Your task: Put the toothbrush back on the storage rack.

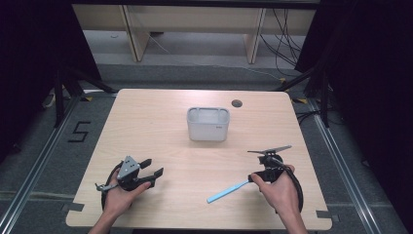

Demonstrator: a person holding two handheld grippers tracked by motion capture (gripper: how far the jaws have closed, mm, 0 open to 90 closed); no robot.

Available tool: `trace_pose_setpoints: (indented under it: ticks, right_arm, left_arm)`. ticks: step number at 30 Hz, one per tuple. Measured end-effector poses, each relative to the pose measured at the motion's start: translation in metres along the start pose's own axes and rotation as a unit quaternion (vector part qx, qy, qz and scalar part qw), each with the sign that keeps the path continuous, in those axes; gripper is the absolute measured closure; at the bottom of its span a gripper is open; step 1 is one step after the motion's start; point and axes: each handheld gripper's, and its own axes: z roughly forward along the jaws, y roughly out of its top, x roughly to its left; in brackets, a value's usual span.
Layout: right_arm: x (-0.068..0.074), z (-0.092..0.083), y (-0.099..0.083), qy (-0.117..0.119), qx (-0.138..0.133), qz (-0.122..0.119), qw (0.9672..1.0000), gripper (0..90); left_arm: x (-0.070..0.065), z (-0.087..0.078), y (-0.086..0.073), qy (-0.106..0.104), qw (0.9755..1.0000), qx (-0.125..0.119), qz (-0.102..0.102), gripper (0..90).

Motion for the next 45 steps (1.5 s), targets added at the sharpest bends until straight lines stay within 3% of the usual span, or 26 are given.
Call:
trace_pose_setpoints:
  ticks: [1, 2, 4, 9, 10, 13, 14, 15, 17, 18, 20, 21, 22, 23, 24, 26, 27, 28, 30, 31, 38, 40, 42, 43, 44, 45]
  right_arm:
    - [0.001, 0.0, 0.0, 0.0, 0.01, -0.007, 0.9999, 46.8]
    - [0.006, 0.003, 0.001, -0.002, 0.017, 0.01, 0.9998, 46.9]
    - [0.01, 0.005, 0.001, -0.001, 0.022, 0.013, 0.9997, 47.2]
    - [0.024, 0.011, 0.002, 0.008, 0.049, 0.065, 0.9966, 46.0]
    - [0.028, 0.013, 0.003, 0.012, 0.071, 0.08, 0.9942, 46.2]
    - [0.038, 0.02, 0.004, 0.025, 0.09, 0.116, 0.9888, 44.7]
    - [0.038, 0.023, 0.004, 0.022, 0.097, 0.106, 0.9894, 44.7]
    - [0.045, 0.025, 0.004, 0.023, 0.102, 0.142, 0.9844, 44.4]
    - [0.046, 0.029, 0.005, 0.017, 0.106, 0.132, 0.9853, 43.0]
    - [0.05, 0.031, 0.007, 0.019, 0.118, 0.152, 0.9812, 43.1]
    - [0.054, 0.034, 0.008, 0.017, 0.119, 0.161, 0.9797, 43.4]
    - [0.058, 0.034, 0.009, 0.017, 0.134, 0.18, 0.9743, 44.1]
    - [0.055, 0.037, 0.007, 0.01, 0.13, 0.149, 0.9803, 44.1]
    - [0.057, 0.039, 0.007, 0.011, 0.126, 0.157, 0.9795, 44.1]
    - [0.06, 0.041, 0.008, 0.01, 0.133, 0.17, 0.9765, 44.1]
    - [0.059, 0.044, 0.007, 0.002, 0.131, 0.146, 0.9806, 44.4]
    - [0.06, 0.045, 0.007, 0.004, 0.131, 0.147, 0.9804, 44.4]
    - [0.057, 0.047, 0.007, -0.001, 0.12, 0.119, 0.9856, 44.3]
    - [0.059, 0.048, 0.008, -0.005, 0.117, 0.116, 0.9864, 44.1]
    - [0.065, 0.047, 0.009, -0.005, 0.127, 0.15, 0.9805, 44.2]
    - [0.07, 0.051, 0.01, -0.022, 0.142, 0.153, 0.9777, 46.7]
    - [0.076, 0.051, 0.013, -0.031, 0.162, 0.192, 0.9675, 46.6]
    - [0.076, 0.052, 0.013, -0.035, 0.164, 0.195, 0.9664, 46.6]
    - [0.073, 0.052, 0.012, -0.037, 0.158, 0.169, 0.9721, 46.4]
    - [0.073, 0.053, 0.013, -0.043, 0.153, 0.174, 0.9718, 46.4]
    - [0.077, 0.053, 0.015, -0.043, 0.155, 0.2, 0.9666, 46.4]
  left_arm:
    - [0.0, 0.0, -0.001, 0.0, 1.0, -0.002, -0.001, 36.8]
    - [0.0, 0.0, -0.001, 0.0, 1.0, 0.001, 0.0, 36.8]
    - [-0.001, 0.0, -0.001, -0.006, 1.0, -0.003, 0.002, 36.8]
    - [-0.002, 0.0, -0.002, -0.006, 1.0, -0.003, 0.0, 37.0]
    - [-0.003, -0.001, -0.001, -0.003, 1.0, 0.003, 0.004, 37.0]
    - [-0.003, 0.0, -0.001, -0.004, 1.0, 0.003, 0.005, 37.1]
    - [-0.004, 0.0, -0.001, -0.004, 1.0, 0.003, 0.005, 37.1]
    - [-0.004, 0.0, -0.001, -0.005, 1.0, 0.004, 0.006, 37.1]
    - [-0.004, 0.0, -0.001, -0.005, 1.0, 0.004, 0.006, 37.2]
    - [-0.004, 0.0, -0.001, -0.006, 1.0, 0.005, 0.006, 37.2]
    - [-0.004, -0.001, -0.001, -0.006, 1.0, 0.004, 0.006, 37.2]
    - [-0.004, -0.001, -0.001, -0.006, 1.0, 0.004, 0.005, 37.2]
    - [-0.004, -0.001, -0.001, -0.006, 1.0, 0.005, 0.005, 37.2]
    - [-0.004, -0.001, -0.001, -0.006, 1.0, 0.004, 0.004, 37.2]
    - [-0.004, -0.001, -0.001, -0.006, 1.0, 0.005, 0.004, 37.2]
    - [-0.004, -0.001, -0.001, -0.006, 1.0, 0.005, 0.005, 37.1]
    - [-0.004, -0.001, -0.001, -0.007, 1.0, 0.005, 0.005, 37.2]
    - [-0.004, -0.001, -0.002, -0.007, 1.0, 0.005, 0.006, 37.2]
    - [-0.004, -0.001, -0.002, -0.007, 1.0, 0.005, 0.005, 37.1]
    - [-0.004, -0.001, -0.002, -0.007, 1.0, 0.005, 0.005, 37.1]
    - [-0.005, -0.001, -0.003, -0.01, 0.9999, 0.0, 0.004, 37.1]
    - [-0.005, -0.001, -0.003, -0.009, 0.9999, 0.001, 0.006, 37.2]
    - [-0.005, -0.001, -0.003, -0.009, 0.9999, 0.0, 0.006, 37.2]
    - [-0.005, -0.001, -0.003, -0.009, 0.9999, 0.0, 0.005, 37.2]
    - [-0.005, -0.001, -0.003, -0.009, 0.9999, 0.0, 0.005, 37.2]
    - [-0.005, -0.001, -0.003, -0.009, 0.9999, 0.0, 0.005, 37.1]
